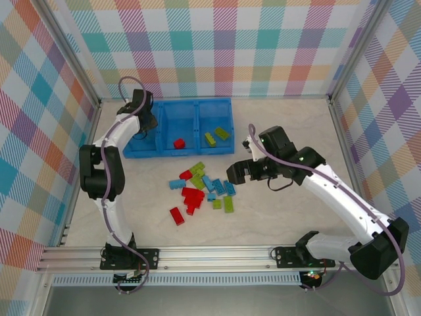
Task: Sort the legos into containers by color
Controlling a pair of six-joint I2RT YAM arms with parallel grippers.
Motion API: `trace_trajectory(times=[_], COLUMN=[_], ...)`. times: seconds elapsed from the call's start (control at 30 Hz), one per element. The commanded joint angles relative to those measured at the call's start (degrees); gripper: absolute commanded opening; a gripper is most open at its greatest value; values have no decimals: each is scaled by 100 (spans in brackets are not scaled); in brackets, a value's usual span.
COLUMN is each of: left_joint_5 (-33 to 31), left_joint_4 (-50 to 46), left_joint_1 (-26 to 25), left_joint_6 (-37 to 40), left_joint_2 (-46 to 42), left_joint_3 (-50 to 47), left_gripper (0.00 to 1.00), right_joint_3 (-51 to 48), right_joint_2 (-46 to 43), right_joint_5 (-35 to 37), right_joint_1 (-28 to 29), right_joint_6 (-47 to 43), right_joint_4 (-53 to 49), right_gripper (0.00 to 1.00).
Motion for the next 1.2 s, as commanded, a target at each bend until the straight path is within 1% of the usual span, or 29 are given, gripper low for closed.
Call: trace_trajectory(times=[0.0,0.13,0.2,0.27,0.33,0.4,0.47,0.53,0.67,0.73,0.8,0.87,0.93,1.03,1.17], left_joint_5=[250,447,713,997,1167,1166,990,673,105,274,522,615,521,392,435], left_joint_4=[-230,-60,18,89,52,-163,-424,-643,-1343,-1664,-1830,-1828,-1853,-1955,-1971], left_joint_1=[174,173,160,73,-160,-506,-926,-1233,-1309,-1309,-1309,-1309,-1309,-1309,-1309], left_joint_6=[13,37,1,-3,147,447,771,1013,1616,2088,2393,2586,2631,2571,2535], left_joint_2=[-120,-791,-1372,-2033,-2745,-3440,-4198,-4904,-6071,-6518,-6977,-7331,-7543,-7688,-7772], left_joint_3=[311,-22,-357,-756,-1161,-1495,-1901,-2300,-2893,-3124,-3411,-3681,-3875,-3998,-4141], left_gripper=[49,49,49,49,49,50,50,51,51,53,57,61,62,63,64], right_joint_3=[-33,-110,-121,-113,-94,-66,38,105,106,172,258,383,495,609,764], right_joint_2=[-82,-106,-84,27,258,610,1033,1379,1981,2290,2637,2931,3177,3496,3871], right_joint_5=[76,299,361,483,630,700,837,1068,1326,1421,1467,1449,1465,1581,1669], right_joint_1=[20,20,48,197,514,874,1305,1760,2634,2923,3150,3309,3453,3620,3667], right_joint_6=[28,203,311,398,473,667,874,1101,1600,1762,1865,1951,1986,1986,1950], right_joint_4=[77,301,434,561,688,847,1021,1249,1970,2154,2299,2333,2362,2406,2479], right_gripper=[100,100,99,96,94,91,88,87,79,74,69,65,63,62,61])
